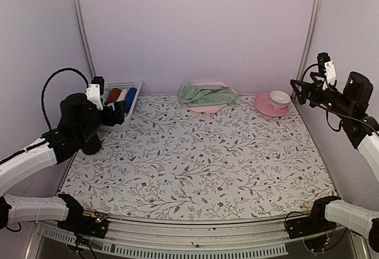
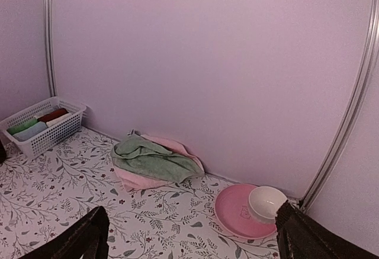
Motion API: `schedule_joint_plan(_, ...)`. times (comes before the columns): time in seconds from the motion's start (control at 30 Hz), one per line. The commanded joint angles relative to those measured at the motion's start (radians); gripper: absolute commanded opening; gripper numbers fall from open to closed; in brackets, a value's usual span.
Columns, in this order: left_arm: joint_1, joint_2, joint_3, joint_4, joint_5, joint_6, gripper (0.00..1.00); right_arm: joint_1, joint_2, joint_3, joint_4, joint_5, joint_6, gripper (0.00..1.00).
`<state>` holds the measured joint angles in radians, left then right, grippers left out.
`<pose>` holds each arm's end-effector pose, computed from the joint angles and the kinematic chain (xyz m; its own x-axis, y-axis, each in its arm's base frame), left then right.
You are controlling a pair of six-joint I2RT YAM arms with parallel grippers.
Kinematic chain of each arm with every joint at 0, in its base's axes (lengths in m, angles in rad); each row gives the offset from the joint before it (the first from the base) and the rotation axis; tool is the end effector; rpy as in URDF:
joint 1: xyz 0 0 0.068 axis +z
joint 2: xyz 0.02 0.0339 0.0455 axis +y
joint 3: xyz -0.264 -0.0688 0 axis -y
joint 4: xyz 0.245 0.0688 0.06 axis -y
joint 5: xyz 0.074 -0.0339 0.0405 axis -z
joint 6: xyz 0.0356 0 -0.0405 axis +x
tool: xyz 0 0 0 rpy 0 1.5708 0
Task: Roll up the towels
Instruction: Pick up the towel from the towel pile.
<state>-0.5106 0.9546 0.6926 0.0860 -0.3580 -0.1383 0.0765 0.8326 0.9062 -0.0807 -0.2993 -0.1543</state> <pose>0.2027 -0.0992 0.3046 -0.1729 -0.0511 -0.9836 0.1342 0.9881 -0.0750 0.1889 0.0250 0.3859 0.0494 -0.1435 -0.9884 -0.3637 0.9191 -0.1516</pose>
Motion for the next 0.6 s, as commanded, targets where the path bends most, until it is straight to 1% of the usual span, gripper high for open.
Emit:
schedule_joint_plan(0.0,0.018,0.023,-0.015,0.08,-0.032,-0.043,0.97,-0.045,0.086,0.045,0.029,-0.153,0.079,0.99)
schedule_joint_plan(0.1,0.019,0.059,-0.007,0.092,-0.053,-0.053,0.97,-0.062,0.188,0.081,0.012,-0.223,0.062,0.99)
schedule_joint_plan(0.17,0.015,0.092,-0.003,0.119,-0.049,-0.055,0.97,-0.054,0.255,0.117,-0.02,-0.226,0.026,0.99)
schedule_joint_plan(0.27,-0.004,0.16,0.017,0.156,-0.041,-0.046,0.97,0.0,0.362,0.157,-0.062,-0.155,-0.055,0.99)
schedule_joint_plan(0.37,-0.032,0.26,0.068,0.167,-0.038,-0.028,0.97,0.025,0.476,0.213,-0.116,-0.083,-0.117,0.99)
schedule_joint_plan(0.5,-0.084,0.424,0.171,0.173,-0.029,-0.001,0.97,0.044,0.621,0.309,-0.209,0.044,-0.189,0.99)
schedule_joint_plan(0.57,-0.113,0.517,0.24,0.168,-0.024,0.01,0.97,0.05,0.67,0.322,-0.229,0.073,-0.225,0.99)
